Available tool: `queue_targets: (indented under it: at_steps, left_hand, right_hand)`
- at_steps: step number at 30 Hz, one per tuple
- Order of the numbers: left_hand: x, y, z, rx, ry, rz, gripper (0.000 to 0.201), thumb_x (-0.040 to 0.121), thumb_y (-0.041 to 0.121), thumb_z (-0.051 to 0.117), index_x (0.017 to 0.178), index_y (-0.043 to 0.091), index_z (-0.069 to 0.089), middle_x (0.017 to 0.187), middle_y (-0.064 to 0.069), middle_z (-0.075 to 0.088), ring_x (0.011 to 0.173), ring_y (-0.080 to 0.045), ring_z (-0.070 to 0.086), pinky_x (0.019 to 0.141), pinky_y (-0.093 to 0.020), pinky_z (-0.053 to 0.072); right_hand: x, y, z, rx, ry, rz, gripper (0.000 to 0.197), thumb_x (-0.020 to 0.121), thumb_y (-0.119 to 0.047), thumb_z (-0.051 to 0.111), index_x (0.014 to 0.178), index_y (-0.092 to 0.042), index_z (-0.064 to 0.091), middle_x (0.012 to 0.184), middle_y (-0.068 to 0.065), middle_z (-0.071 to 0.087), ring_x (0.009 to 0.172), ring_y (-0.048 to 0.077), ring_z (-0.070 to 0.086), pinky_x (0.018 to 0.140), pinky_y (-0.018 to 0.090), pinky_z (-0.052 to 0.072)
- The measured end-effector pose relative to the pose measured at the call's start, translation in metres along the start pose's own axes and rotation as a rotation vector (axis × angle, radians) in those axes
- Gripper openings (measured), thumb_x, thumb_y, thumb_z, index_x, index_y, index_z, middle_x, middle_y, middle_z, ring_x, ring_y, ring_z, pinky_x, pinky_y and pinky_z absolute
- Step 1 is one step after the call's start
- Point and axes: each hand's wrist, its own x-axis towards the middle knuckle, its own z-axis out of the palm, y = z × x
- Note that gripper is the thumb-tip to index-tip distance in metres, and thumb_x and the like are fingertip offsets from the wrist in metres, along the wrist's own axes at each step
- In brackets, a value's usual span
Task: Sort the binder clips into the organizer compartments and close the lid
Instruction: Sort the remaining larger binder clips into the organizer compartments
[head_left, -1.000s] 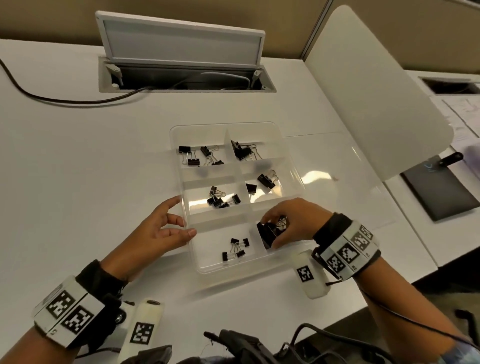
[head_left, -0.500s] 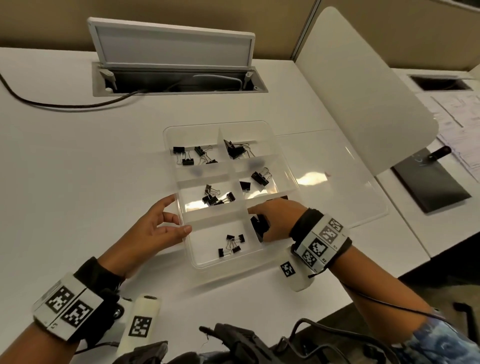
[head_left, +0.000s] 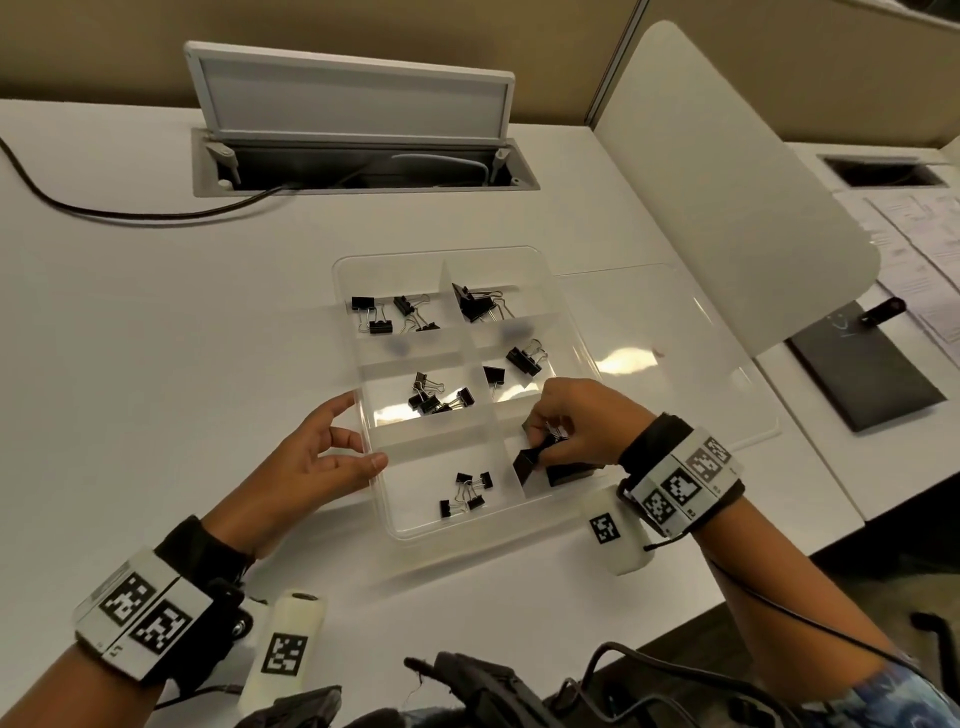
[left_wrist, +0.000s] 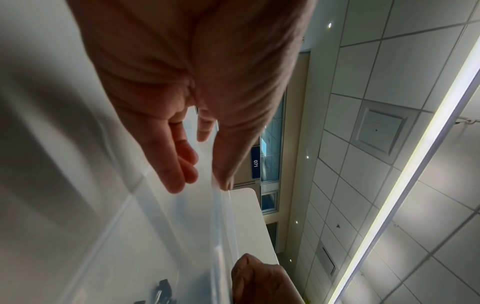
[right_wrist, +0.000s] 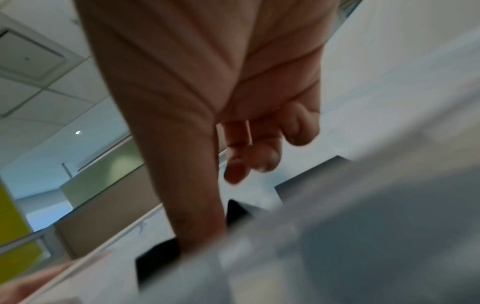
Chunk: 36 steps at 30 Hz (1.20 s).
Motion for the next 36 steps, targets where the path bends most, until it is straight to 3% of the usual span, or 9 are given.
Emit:
queue_targets:
  at_steps: [4,8,11,14,18,25,31,33,36]
  left_hand:
    - [-0.001,-0.001,0.0,-0.006,0.006,0.002,0.111,0.036,0.059,0.084,0.135,0.036,0.039,0.102,-0.01,0.057,0.083,-0.009,0.069,0.072,-0.017,0.055]
    - [0.0,-0.001,-0.001,0.007,0.003,-0.003,0.111,0.037,0.062,0.083,0.135,0.036,0.039,0.102,-0.009,0.057,0.085,-0.011,0.069,0.071,-0.017,0.055]
    - [0.0,-0.001,-0.001,0.014,0.006,-0.005,0.106,0.043,0.056,0.082,0.136,0.036,0.037,0.103,-0.008,0.058,0.088,-0.012,0.069,0.072,-0.018,0.055]
    - [0.0,0.0,-0.002,0.036,0.005,-0.012,0.115,0.036,0.067,0.08,0.137,0.037,0.036,0.105,-0.009,0.058,0.091,-0.012,0.068,0.074,-0.019,0.056]
    - [-0.001,-0.001,-0.002,0.026,0.011,-0.016,0.115,0.036,0.067,0.08,0.137,0.037,0.036,0.103,-0.008,0.059,0.092,-0.014,0.068,0.081,-0.026,0.056]
    - [0.001,-0.002,-0.003,0.031,0.008,-0.021,0.112,0.037,0.067,0.08,0.137,0.038,0.037,0.102,-0.009,0.059,0.092,-0.017,0.068,0.09,-0.036,0.053]
    - [0.0,-0.001,-0.003,0.038,0.006,-0.02,0.114,0.034,0.069,0.079,0.135,0.04,0.037,0.103,-0.007,0.059,0.091,-0.014,0.068,0.082,-0.029,0.055]
    - [0.0,-0.001,-0.003,0.035,0.004,-0.019,0.113,0.034,0.069,0.08,0.135,0.041,0.037,0.103,-0.008,0.059,0.091,-0.014,0.068,0.082,-0.029,0.055]
    - [0.001,-0.003,-0.003,0.019,0.006,-0.015,0.11,0.035,0.066,0.081,0.134,0.041,0.039,0.102,-0.008,0.06,0.092,-0.018,0.068,0.085,-0.032,0.055]
  right_hand:
    - [-0.002,0.007,0.001,0.142,0.025,-0.059,0.014,0.074,-0.023,0.075,0.084,-0.016,0.07,0.094,0.003,0.063,0.071,0.013,0.052,0.067,0.023,0.046]
    - [0.0,0.005,0.008,0.277,0.005,-0.098,0.014,0.075,-0.017,0.075,0.089,-0.014,0.072,0.089,0.001,0.071,0.062,-0.003,0.054,0.061,0.009,0.043]
    - [0.002,0.006,0.01,0.327,-0.011,-0.126,0.014,0.076,-0.013,0.073,0.089,-0.013,0.072,0.088,0.002,0.072,0.064,-0.007,0.056,0.06,0.006,0.041]
    - [0.002,0.008,0.003,0.385,0.024,-0.138,0.013,0.076,-0.011,0.074,0.089,-0.014,0.072,0.086,-0.001,0.071,0.069,0.003,0.06,0.062,0.01,0.044]
    - [-0.002,0.011,-0.015,0.547,0.046,-0.149,0.016,0.075,0.001,0.071,0.091,-0.002,0.07,0.078,-0.009,0.064,0.065,-0.01,0.06,0.061,0.004,0.043]
    - [-0.001,0.029,-0.01,0.712,0.045,-0.168,0.023,0.075,0.002,0.07,0.09,-0.015,0.07,0.09,-0.005,0.073,0.088,0.013,0.069,0.079,0.019,0.052]
    - [-0.012,0.032,-0.008,0.795,0.207,-0.191,0.022,0.07,-0.026,0.073,0.092,-0.025,0.07,0.091,-0.007,0.073,0.089,0.015,0.068,0.083,0.026,0.053]
    - [-0.015,0.037,-0.007,0.761,0.283,-0.178,0.024,0.071,-0.021,0.073,0.093,-0.032,0.07,0.09,-0.008,0.072,0.086,0.013,0.066,0.08,0.029,0.055]
    - [-0.02,0.039,-0.004,0.878,0.364,-0.191,0.04,0.073,-0.005,0.071,0.093,-0.04,0.07,0.088,-0.014,0.072,0.083,0.004,0.065,0.075,0.022,0.056]
